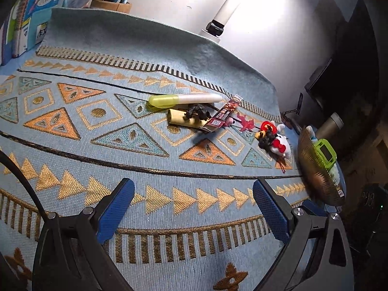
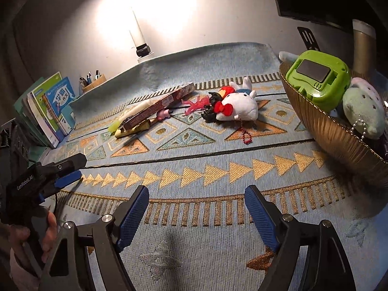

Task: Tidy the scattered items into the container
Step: 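Grasp the yellow-green highlighter with the left tool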

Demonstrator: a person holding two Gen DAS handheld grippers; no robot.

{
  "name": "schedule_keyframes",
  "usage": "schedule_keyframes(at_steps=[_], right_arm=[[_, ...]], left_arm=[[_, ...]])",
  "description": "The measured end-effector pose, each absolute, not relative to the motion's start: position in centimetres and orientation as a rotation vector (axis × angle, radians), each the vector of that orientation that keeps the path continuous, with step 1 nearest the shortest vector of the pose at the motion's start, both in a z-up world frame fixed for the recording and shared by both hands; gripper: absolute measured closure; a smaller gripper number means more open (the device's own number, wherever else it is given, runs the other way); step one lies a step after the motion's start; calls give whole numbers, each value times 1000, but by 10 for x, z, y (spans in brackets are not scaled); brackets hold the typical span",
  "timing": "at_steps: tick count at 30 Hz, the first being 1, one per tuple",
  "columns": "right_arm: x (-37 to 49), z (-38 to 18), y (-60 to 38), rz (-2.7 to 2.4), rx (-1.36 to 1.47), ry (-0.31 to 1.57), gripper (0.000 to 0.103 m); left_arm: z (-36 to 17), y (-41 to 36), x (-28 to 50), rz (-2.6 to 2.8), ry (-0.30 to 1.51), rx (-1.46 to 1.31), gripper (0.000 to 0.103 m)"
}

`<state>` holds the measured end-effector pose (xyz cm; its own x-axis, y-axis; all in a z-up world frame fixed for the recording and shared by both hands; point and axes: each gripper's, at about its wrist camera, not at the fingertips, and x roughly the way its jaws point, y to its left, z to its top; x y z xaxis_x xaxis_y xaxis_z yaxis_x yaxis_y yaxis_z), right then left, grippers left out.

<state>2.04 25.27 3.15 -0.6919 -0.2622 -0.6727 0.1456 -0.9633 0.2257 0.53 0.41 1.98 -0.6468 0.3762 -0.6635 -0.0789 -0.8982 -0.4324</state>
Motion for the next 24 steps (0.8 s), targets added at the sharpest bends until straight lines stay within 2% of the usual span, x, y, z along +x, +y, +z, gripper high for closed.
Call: schedule_keyframes(at_steps=[3,7,11,16,19,20,22,24], right_arm=[[22,33,255,-2696,1088,-242,23],[22,33,256,-2693,1095,-251,23],[25,36,254,-2698,1066,-232,23],[27,38,259,-2699,1044,-270,23],[27,39,258,-2694,1045,-266,23],[28,39,258,-2695,1040,-263,23],[28,40,258,-2693,1032,-263,23],[28,40,258,-2693,1034,-266,23]], left_arm=[[37,9,-11,2618,-381,-1205,5],[64,11,-47,2692,-99,-1071,5],[56,16,-98,2662,79,-1044,5],[32,15,-134,2564,44,-1102,13],[25,11,-142,2515,-18,-1108,24],[24,10,-144,2498,-59,-1112,34],[20,8,-148,2466,-113,-1133,40],[19,10,-148,2438,-137,-1134,52]])
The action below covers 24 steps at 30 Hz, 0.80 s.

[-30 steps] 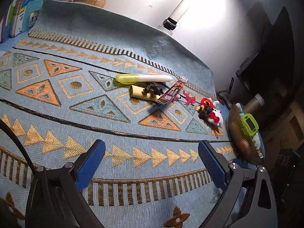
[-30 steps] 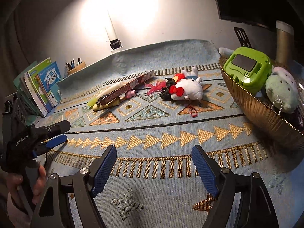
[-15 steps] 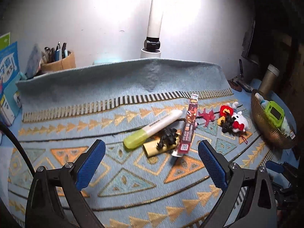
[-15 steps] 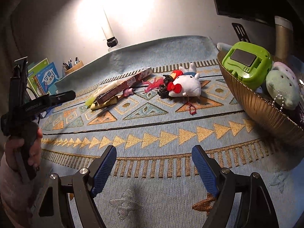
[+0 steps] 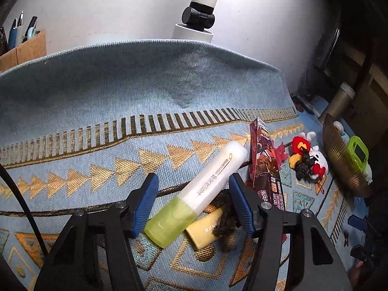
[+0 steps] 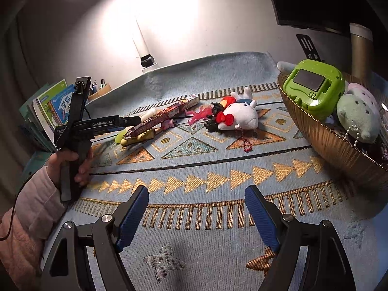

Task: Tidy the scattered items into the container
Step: 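Grasp the yellow-green highlighter with the left tool, then grasp the red snack box with the right tool while the left tool holds the highlighter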

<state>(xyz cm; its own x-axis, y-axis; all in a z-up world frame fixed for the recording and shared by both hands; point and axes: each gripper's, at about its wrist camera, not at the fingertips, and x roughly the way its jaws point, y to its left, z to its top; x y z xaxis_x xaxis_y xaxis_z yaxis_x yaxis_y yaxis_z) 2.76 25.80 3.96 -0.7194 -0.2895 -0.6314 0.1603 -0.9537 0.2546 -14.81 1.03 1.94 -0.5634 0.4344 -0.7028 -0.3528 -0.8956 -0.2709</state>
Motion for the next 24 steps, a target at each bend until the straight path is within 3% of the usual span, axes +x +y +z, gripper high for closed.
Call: schedule_keyframes(at_steps=[2,10,16,18,23,24], right_arm=[[27,39,259,-2693,1035,-271,23],[27,40,261,-2704,1028,-285,23],[28,40,262,-2703,1029,-283,23],[28,40,263,-2706,1028,-285,23],[27,40,263,-2704,1034,-295,22],[27,40,263,-2703,1035,-295,22]], left_arm=[[21,13,-144,2423,-141,-1124,61],[26,6,-126,2414,-215,-1218,76],[23,11,-129,2438,-133,-1266,75],[23,13,-133,2471,-120,-1274,67],[12,20,-136,2544,2,-1248,68],[12,24,-132,2567,54,-1225,72]])
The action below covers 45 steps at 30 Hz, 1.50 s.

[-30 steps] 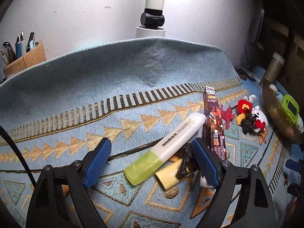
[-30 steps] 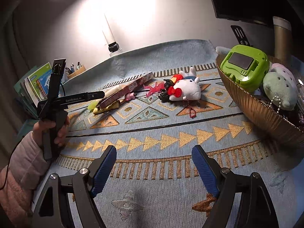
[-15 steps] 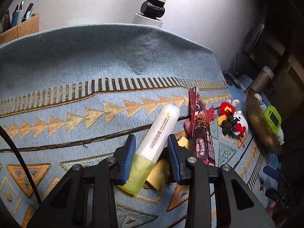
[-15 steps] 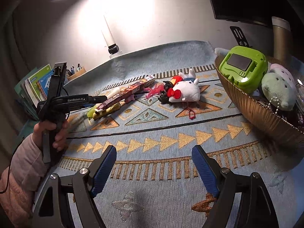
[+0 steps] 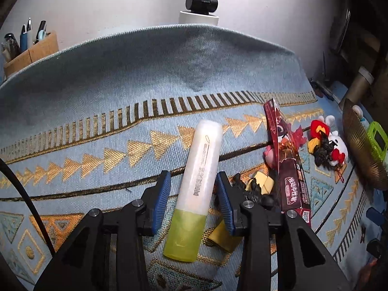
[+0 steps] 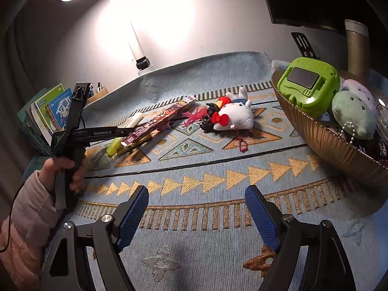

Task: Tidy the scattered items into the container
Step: 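Grasp the red snack box with the right tool while the left tool holds the highlighter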

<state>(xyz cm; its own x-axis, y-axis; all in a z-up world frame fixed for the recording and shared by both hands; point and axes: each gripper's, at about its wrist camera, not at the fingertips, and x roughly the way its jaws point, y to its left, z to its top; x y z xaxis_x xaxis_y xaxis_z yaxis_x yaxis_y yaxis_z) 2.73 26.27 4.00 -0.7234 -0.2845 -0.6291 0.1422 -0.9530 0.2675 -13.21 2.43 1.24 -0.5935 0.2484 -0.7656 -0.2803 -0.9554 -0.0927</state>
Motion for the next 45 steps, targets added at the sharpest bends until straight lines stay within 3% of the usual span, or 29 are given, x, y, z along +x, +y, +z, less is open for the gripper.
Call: schedule_keyframes(at_steps=[2,14,21,27,30,33,34,35,37,45], right_arm=[[28,40,263,-2702,1034,-296,22],[24,38,264,-2709,1064,-310,22],[-33,60,234,-2587,1179,-414,23],[-113,63,192,-2640,1211,-372,45],[-139,50,187,-2616,1277,-497,46],[-147,43,179,-2649,1290,-489,47],[-149,41,176,-2659,1302,-462,52],[-152,39,172,-2657,1314,-440,66],[-155,34,169,-2619,1338,-426,84],[-88,46,176,-2517,1351,-257,86]], left_arm=[[15,25,-126,2548,34,-1218,82],[32,-19,-46,2555,-283,-1205,83],[18,-32,-40,2552,-417,-1154,83],[23,-33,-37,2597,-419,-1079,83],[20,-38,-40,2567,-475,-1097,83],[19,-40,-42,2551,-495,-1106,83],[19,-40,-42,2547,-493,-1108,83],[19,-39,-42,2544,-487,-1112,83],[19,-38,-41,2542,-475,-1116,83],[16,-33,-41,2516,-446,-1153,82]])
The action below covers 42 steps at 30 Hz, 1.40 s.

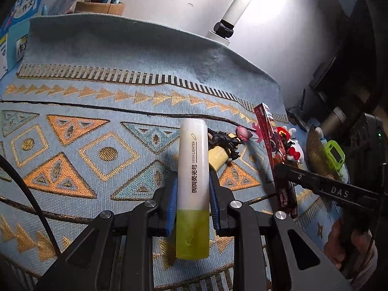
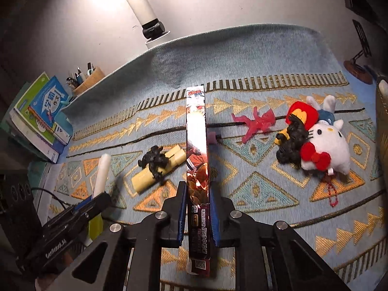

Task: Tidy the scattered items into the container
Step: 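Grasp the red snack box with the right tool while the left tool holds the highlighter, then carry the highlighter and red box into the gold basket and open both tools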

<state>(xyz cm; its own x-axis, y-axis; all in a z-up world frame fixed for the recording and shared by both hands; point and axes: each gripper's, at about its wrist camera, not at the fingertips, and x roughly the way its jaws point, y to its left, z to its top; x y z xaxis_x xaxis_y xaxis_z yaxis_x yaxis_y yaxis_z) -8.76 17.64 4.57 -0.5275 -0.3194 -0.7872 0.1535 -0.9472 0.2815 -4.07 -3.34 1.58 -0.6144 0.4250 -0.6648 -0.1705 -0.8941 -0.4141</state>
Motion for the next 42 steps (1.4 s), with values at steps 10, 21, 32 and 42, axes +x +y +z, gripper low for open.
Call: schedule_keyframes(at_steps=[10,21,32,42], right_arm=[[-50,29,185,-2532,1470,36,58],[-20,25,173,-2581,1327,80,87],[62,89,275,-2658,1189,-274,87],[77,172,437,-3057,990,-590,87]], left_arm=[[12,-21,-40,2508,-335,-1191,82],[11,-18,-41,2488,-324,-1194,82],[73,37,-2,2419,-271,-1041,82],[161,207,-21,2166,-202,-839,82]])
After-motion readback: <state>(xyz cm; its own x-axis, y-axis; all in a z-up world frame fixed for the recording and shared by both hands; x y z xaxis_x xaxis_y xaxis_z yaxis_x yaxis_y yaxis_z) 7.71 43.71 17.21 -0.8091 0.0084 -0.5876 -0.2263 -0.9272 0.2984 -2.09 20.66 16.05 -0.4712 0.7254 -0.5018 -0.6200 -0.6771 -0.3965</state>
